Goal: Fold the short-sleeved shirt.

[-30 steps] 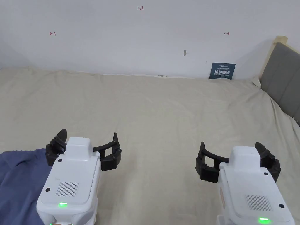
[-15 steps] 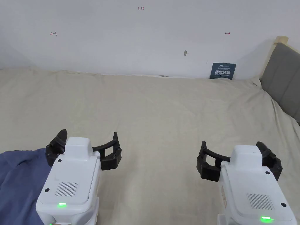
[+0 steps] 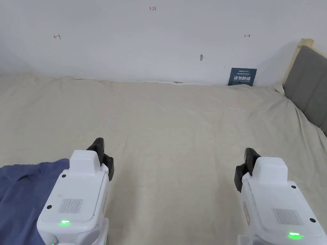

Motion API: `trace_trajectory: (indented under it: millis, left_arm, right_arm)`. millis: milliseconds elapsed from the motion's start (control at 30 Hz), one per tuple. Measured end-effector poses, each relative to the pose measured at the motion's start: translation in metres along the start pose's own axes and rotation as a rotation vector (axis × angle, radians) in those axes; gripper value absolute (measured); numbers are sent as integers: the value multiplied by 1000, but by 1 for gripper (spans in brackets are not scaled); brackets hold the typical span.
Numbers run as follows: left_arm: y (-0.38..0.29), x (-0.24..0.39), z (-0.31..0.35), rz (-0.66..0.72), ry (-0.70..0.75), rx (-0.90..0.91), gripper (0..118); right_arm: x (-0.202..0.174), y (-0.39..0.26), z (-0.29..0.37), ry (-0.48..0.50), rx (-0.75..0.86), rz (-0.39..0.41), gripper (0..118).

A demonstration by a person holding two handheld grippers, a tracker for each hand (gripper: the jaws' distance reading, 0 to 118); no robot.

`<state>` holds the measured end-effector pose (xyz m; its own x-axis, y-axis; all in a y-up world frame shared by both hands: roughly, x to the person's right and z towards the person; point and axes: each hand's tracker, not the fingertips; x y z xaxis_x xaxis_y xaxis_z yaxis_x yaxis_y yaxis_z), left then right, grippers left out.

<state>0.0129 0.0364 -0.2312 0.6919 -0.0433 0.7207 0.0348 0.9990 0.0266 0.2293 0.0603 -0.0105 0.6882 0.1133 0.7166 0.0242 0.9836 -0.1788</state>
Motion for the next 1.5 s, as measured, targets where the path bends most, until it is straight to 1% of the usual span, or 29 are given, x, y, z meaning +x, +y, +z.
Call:
trace_trajectory:
  millis: [133, 267, 333, 500, 667, 733, 867, 933, 1067, 1133, 1300, 1333, 1367, 1400, 1433, 1467, 1500]
  left_arm:
    - [-1, -11, 2, -2, 29, -8, 0]
    - [0, -40, 13, 20, 90, -21, 0]
    - [-1, -58, 22, 9, 141, -22, 0]
    - [-4, -114, 55, -7, 288, -47, 0]
    - [-5, -166, 99, -52, 440, -68, 0]
    - [-5, -183, 116, -57, 484, -81, 0]
    - [-6, -208, 142, -54, 553, -107, 0]
    - [-7, -217, 151, -47, 567, -119, 0]
    - [-10, -228, 156, 0, 573, -146, 0]
    - [-12, -231, 150, 29, 567, -174, 0]
    - [-23, -233, 121, 140, 474, -262, 2]
    - [-25, -233, 113, 160, 450, -284, 7]
    - [-28, -232, 102, 178, 429, -317, 15]
    - [-31, -232, 93, 194, 409, -352, 29]
    - [-35, -230, 82, 217, 387, -375, 56]
    - [-40, -230, 69, 241, 355, -430, 78]
    - [-45, -229, 57, 258, 328, -474, 78]
  right_arm:
    - [-8, 1, -5, 12, 1, 5, 1]
    - [-34, 4, -15, 73, 5, 0, 1]
    - [-53, 8, -20, 119, 11, 4, 1]
    - [-115, 17, -28, 280, 42, 17, 1]
    - [-181, 24, -27, 436, 58, 21, 1]
    - [-201, 25, -25, 489, 62, 20, 1]
    - [-233, 24, -17, 548, 63, 14, 1]
    - [-244, 23, -16, 574, 52, 17, 1]
    - [-250, 22, -13, 597, 45, 25, 1]
    - [-248, 21, -13, 593, 49, 33, 1]
    - [-228, 20, -20, 548, 48, 51, 1]
    - [-223, 20, -22, 533, 48, 54, 1]
    - [-218, 19, -24, 519, 45, 57, 1]
    - [-213, 18, -26, 505, 41, 58, 1]
    - [-207, 17, -29, 488, 37, 60, 1]
    - [-202, 17, -31, 472, 34, 61, 1]
    - [-197, 16, -33, 458, 30, 63, 1]
